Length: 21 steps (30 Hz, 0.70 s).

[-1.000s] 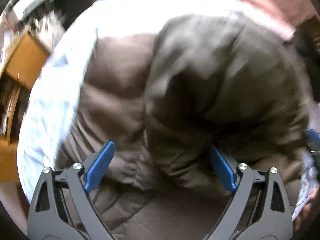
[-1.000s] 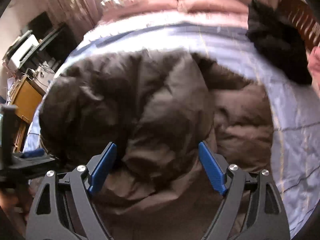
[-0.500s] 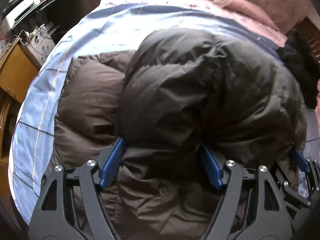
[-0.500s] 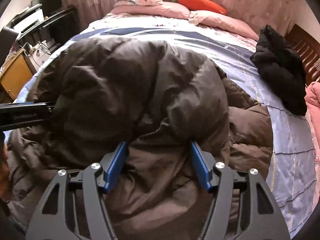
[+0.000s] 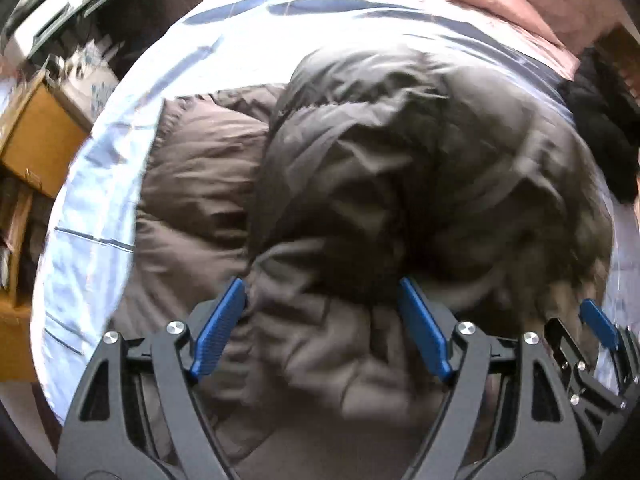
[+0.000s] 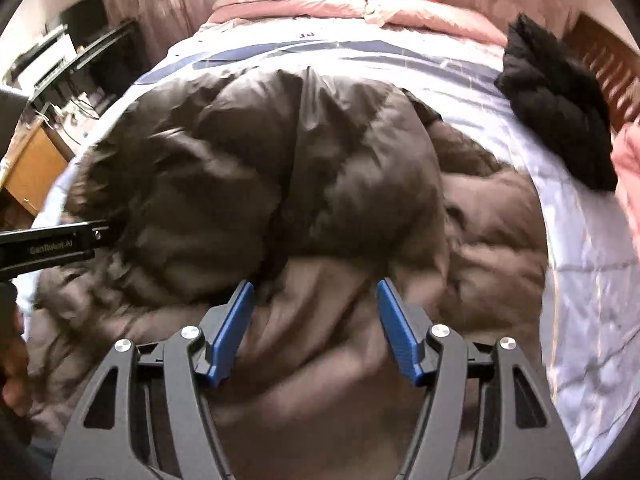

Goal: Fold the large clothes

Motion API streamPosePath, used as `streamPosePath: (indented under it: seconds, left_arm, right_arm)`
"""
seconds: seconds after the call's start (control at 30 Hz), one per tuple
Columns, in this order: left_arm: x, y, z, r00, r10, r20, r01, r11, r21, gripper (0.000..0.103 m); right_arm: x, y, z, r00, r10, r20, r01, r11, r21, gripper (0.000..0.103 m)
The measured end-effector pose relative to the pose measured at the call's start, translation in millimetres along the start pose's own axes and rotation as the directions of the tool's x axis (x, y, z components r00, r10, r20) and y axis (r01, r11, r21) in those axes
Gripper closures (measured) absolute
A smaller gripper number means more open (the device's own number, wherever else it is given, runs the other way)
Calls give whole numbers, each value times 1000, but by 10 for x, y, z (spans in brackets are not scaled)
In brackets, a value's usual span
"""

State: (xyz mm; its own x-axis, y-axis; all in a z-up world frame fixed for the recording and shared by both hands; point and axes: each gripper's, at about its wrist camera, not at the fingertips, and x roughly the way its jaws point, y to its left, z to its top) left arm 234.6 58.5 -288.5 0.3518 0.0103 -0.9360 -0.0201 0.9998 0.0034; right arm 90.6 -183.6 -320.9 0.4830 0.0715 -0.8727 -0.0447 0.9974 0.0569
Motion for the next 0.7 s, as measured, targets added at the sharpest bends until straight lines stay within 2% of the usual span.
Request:
streamPosePath:
  seconds: [0.07,0.1,0.17,0.27,0.4,0.5,0.57,0.7]
  left_arm:
    - [-142,-28,-88,1000,14,17,-15,998,55,23]
    - [-221,-58,-154,1000,-5,19,3,998,70,23]
    - [-246,-89,-240,999,-33,11,31,995,90,23]
    - [-52,-207,-360,1000,16,-18,-13,990,142,23]
    - [274,-264,-354,997,65,-49,-57,988,143,21]
    - [538,-210,-348,992,65,-106,-54,993,109,15]
    - [604,-170,-338,991,60,-119,-50,995,84,11]
    - [649,-170,-338,991,70,-118,-59,994,97,10]
  right_arm:
    - [-57,44,-70,999,22,-33,-23,1000,-19,38]
    - [-55,61,-87,999,23,-40,-24,999,-29,38]
    - [41,102,-143,998,-15,-64,11,998,-69,38]
    - [205,73,-203,995,-19,-93,14,999,-52,38]
    - [318,85,-194,995,-12,-101,7,999,-46,36]
    - [420,125,-227,994,-31,-106,24,997,-70,31]
    - [514,129,-250,993,-37,-109,28,997,-78,28]
    - [629,145,-264,994,-48,-102,38,995,-89,25]
